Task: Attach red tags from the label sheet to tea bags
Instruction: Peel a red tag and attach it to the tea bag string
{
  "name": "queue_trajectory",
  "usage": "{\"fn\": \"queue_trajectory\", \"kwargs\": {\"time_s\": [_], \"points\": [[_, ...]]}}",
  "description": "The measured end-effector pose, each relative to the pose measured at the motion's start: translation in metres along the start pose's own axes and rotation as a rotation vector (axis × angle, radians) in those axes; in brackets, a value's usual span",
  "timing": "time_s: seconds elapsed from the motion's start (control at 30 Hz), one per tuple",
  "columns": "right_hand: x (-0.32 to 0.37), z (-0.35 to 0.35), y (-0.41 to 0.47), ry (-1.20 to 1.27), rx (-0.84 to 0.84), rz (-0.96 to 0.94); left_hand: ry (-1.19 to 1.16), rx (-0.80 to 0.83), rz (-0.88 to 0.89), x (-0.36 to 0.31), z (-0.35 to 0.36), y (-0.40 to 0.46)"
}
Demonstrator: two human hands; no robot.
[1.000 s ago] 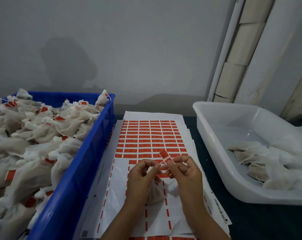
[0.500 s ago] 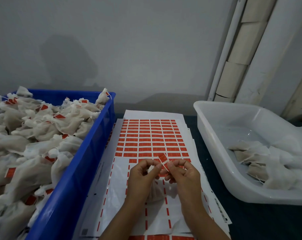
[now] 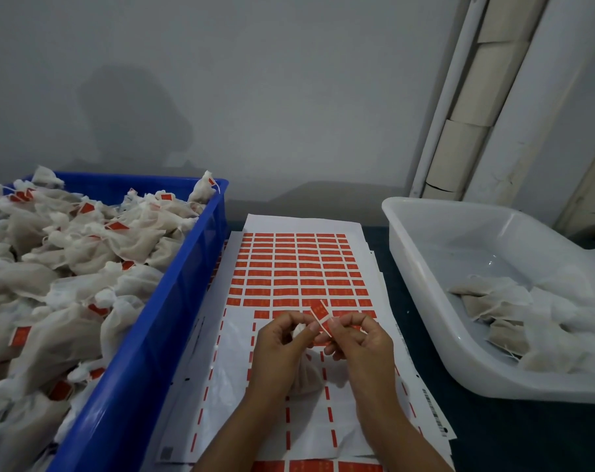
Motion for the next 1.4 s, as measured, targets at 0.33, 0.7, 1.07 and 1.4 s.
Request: {"fn": "queue_trajectory", "kwargs": {"time_s": [0.33, 0.7, 1.07, 1.4], "points": [[-0.002, 0.0, 0.0, -0.011, -0.019, -0.015, -0.014, 0.021, -0.017, 0.0, 0.001, -0.001], [-0.004, 0.003, -0.004, -0.159, 0.037, -0.106, -0.002, -0.038, -0.038, 0.004, -0.001, 0.001], [-0.003, 0.0, 0.005, -0.074, 0.19, -0.013, -0.028, 0.017, -0.113, 0.003, -0.001, 0.001], [0.006, -0.004, 0.005, -0.19, 0.163, -0.227, 0.056, -0.004, -0.072, 0.007, -0.001, 0.005]]}}
Point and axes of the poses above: each hand's wrist, its own y-axis towards the middle knuckle, its own z-axis out of the palm, x = y × z, the point moved 3 cm from there along y, towards the middle knuckle, and after that the axes turned 15 degrees about -z, right-handed, at the moved point
